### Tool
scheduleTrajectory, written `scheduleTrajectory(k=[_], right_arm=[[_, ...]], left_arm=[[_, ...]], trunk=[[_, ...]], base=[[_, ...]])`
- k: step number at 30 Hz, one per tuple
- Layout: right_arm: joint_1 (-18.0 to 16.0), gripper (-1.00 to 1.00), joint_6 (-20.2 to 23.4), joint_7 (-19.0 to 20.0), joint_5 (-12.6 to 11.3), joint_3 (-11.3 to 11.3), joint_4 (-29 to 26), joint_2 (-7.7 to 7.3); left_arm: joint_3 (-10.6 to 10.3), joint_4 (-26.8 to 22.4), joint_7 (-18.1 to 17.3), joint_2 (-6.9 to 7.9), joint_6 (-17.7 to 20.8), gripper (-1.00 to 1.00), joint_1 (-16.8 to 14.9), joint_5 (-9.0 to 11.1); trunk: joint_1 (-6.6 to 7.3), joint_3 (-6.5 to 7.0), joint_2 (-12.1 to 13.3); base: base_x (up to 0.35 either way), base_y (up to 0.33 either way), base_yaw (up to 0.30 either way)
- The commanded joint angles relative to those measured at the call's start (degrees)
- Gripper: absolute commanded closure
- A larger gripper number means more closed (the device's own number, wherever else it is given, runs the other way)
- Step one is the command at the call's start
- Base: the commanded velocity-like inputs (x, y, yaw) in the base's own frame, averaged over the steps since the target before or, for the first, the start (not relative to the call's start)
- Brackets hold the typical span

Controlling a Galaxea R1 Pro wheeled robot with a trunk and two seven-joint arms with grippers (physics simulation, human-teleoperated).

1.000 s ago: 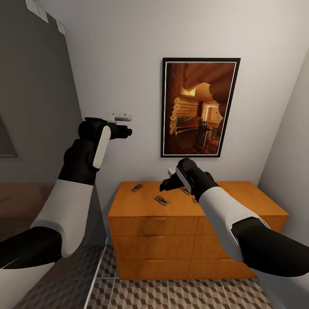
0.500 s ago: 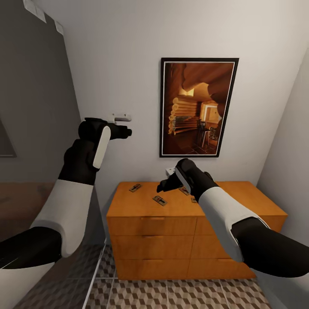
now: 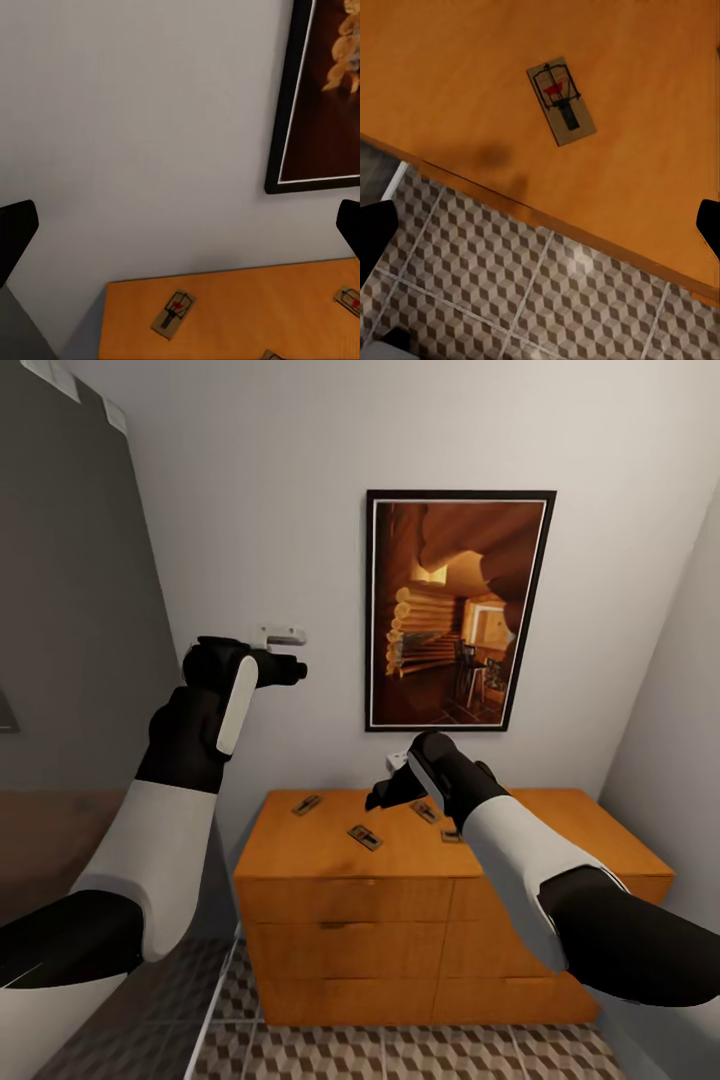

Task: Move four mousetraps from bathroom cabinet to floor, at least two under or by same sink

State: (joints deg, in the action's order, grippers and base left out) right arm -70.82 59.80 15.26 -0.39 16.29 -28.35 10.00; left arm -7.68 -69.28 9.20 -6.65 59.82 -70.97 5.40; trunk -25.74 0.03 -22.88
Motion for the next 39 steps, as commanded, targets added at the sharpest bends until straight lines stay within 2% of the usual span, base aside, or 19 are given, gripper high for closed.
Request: scheduleTrajectory(k=[1, 18, 28, 39], right_arm=[[-0.02, -1.00, 0.20, -0.03, -0.01, 0.10, 0.17, 0.00], [-0.02, -1.00, 0.20, -0.15, 0.04, 0.55, 1.59, 0.00], [-0.02, -1.00, 0.20, -0.09, -0.03, 2.20, 2.62, 0.00], [-0.02, -1.00, 0.20, 0.00, -0.11, 2.58, 3.20, 0.00]], left_arm=[[-0.05, -0.05, 0.56, 0.02, 0.18, -1.00, 0.04, 0.58], [-0.05, -0.22, 0.56, 0.00, 0.18, -1.00, 0.28, 0.62], [-0.05, -0.58, 0.56, 0.04, 0.18, -1.00, 0.39, 0.64], [-0.05, -1.52, 0.56, 0.02, 0.18, -1.00, 0.87, 0.64]], trunk=[[-0.04, -0.03, -0.04], [-0.04, -0.03, -0.04], [-0.04, -0.03, -0.04], [-0.04, -0.03, -0.04]], base=[[0.189, -0.018, 0.000], [0.224, 0.059, 0.000], [0.061, 0.066, 0.000], [0.008, 0.028, 0.000]])
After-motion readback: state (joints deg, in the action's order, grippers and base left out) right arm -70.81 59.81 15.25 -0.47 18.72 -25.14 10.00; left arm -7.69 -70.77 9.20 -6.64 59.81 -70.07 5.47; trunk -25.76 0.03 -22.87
